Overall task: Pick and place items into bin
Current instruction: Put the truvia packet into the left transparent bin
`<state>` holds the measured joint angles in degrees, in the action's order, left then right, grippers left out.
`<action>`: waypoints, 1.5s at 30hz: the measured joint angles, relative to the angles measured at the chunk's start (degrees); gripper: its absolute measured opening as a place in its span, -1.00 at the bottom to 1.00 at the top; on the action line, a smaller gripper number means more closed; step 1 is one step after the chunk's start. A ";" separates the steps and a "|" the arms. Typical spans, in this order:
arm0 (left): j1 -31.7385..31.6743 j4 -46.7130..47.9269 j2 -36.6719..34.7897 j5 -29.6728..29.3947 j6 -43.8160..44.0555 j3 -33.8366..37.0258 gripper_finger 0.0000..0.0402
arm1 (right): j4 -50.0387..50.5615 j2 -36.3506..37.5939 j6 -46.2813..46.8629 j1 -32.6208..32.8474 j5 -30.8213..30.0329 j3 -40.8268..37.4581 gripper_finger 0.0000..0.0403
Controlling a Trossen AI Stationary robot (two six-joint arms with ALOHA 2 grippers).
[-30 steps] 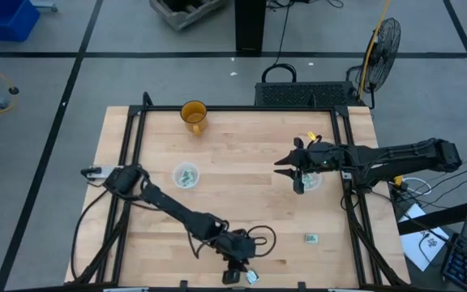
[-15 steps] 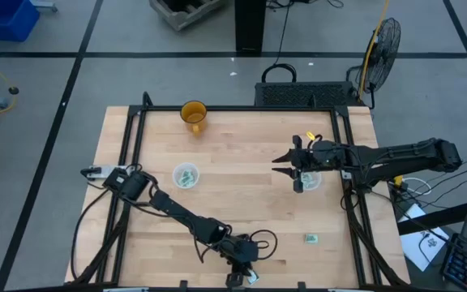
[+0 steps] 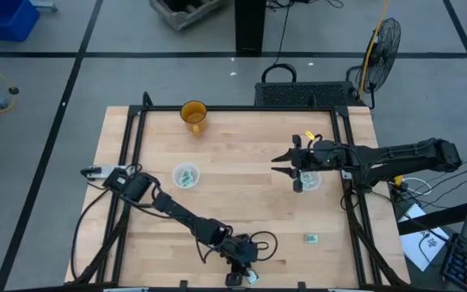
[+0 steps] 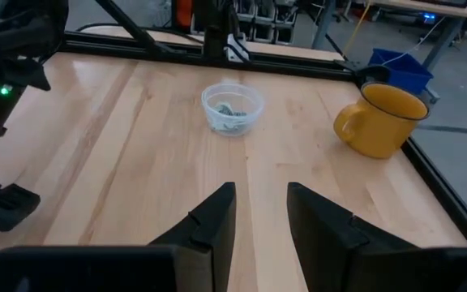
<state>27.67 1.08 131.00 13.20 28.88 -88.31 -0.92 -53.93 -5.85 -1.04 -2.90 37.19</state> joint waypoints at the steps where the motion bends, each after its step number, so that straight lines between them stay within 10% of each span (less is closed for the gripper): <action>1: -0.01 0.13 0.02 0.26 -0.92 -0.02 -0.20 | -0.03 0.00 0.00 0.00 0.00 0.00 -0.48; 19: -0.80 6.93 -1.29 -0.64 -10.46 -0.01 -0.93 | -0.08 0.00 0.58 0.00 0.02 0.00 -0.48; 25: -2.72 24.99 -9.18 -6.50 -12.14 0.20 -0.96 | 0.04 0.02 0.61 0.00 0.02 0.00 -0.48; 36: -7.74 69.85 -30.93 -34.66 -3.84 0.11 -0.97 | 0.06 0.02 0.63 0.00 0.04 0.00 -0.48; 45: -15.49 81.95 -37.72 -38.16 3.02 2.19 -0.88 | 0.52 0.02 0.66 0.00 0.13 0.00 -0.48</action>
<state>12.18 83.03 93.27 -24.95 31.90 -86.12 -0.40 -53.91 -5.19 -1.04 -2.76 37.19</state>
